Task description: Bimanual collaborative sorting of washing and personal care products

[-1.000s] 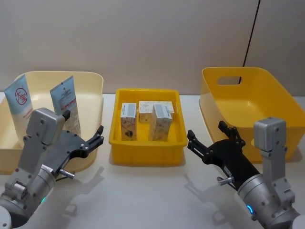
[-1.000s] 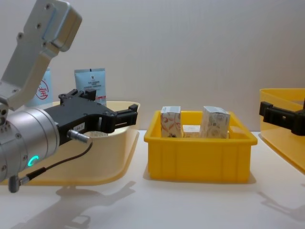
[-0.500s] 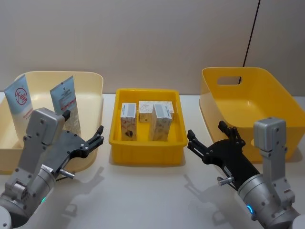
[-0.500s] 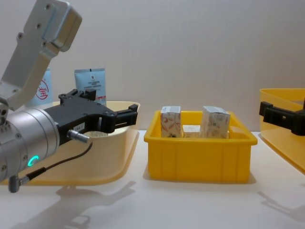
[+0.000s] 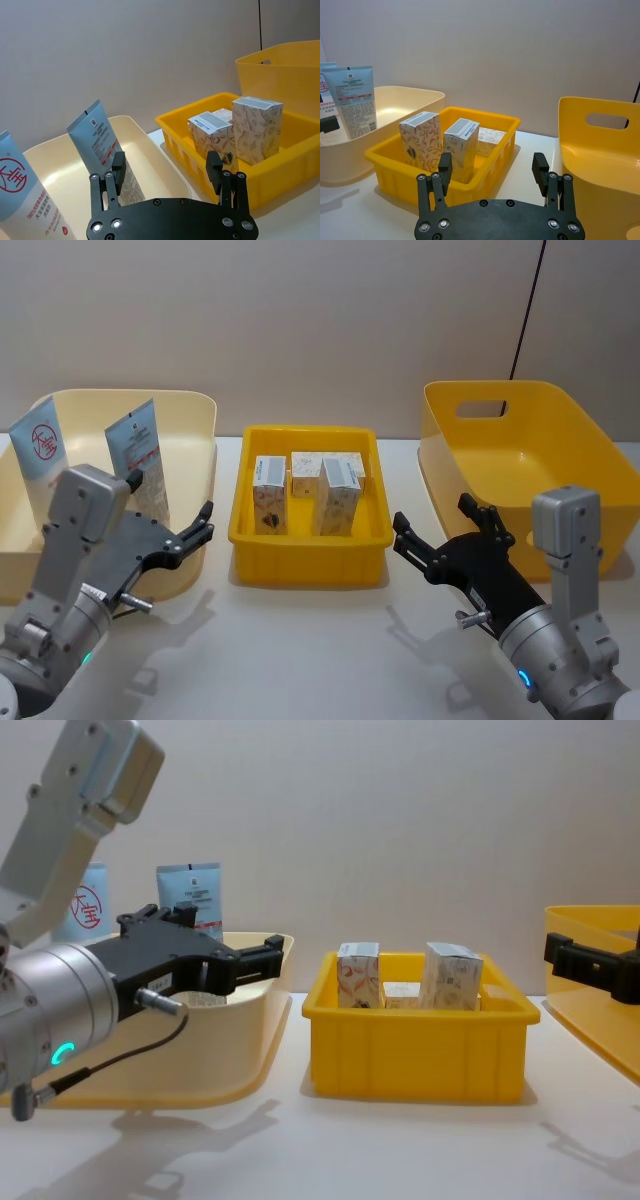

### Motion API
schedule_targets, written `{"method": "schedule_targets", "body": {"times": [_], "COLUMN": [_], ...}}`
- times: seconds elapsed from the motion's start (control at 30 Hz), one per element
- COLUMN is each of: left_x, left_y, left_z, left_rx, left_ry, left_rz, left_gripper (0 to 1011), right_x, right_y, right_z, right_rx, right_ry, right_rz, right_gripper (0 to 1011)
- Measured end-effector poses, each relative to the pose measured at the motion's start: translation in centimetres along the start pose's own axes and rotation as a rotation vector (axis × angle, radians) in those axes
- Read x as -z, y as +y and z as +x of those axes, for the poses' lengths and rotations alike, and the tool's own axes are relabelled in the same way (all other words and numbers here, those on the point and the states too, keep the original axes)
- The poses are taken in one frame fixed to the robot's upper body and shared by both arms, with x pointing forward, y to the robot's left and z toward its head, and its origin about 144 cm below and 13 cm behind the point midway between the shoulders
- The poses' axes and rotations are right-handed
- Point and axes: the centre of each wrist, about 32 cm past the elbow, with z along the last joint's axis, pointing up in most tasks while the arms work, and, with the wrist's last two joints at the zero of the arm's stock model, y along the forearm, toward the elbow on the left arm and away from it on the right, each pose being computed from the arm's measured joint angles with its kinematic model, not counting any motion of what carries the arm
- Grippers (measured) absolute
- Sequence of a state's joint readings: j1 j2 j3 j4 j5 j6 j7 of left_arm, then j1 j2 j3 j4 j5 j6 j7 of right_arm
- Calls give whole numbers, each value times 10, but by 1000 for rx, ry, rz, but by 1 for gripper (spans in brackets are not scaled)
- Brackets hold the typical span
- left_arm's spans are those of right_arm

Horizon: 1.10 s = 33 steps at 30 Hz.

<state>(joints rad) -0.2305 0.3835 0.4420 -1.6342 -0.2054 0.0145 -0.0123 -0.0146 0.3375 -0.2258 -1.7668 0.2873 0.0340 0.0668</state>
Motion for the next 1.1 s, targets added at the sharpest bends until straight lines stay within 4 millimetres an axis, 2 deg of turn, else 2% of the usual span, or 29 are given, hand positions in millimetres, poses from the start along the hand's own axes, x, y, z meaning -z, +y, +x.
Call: {"method": "schedule_targets", "body": {"times": [0.6,1.1], "left_x": [-11,-15], "left_y": [7,-1], "left_z": [19,40], "left_rx": [-16,-35], "left_ry": [64,173], "left_rz": [7,68], "left_gripper": [1000,1000], "right_x": [0,0], "right_y": [0,0], "right_z": [0,0], "right_rx": [0,0], "right_ry": [0,0], "right_rz": [0,0], "right_gripper": [1001,1001]}}
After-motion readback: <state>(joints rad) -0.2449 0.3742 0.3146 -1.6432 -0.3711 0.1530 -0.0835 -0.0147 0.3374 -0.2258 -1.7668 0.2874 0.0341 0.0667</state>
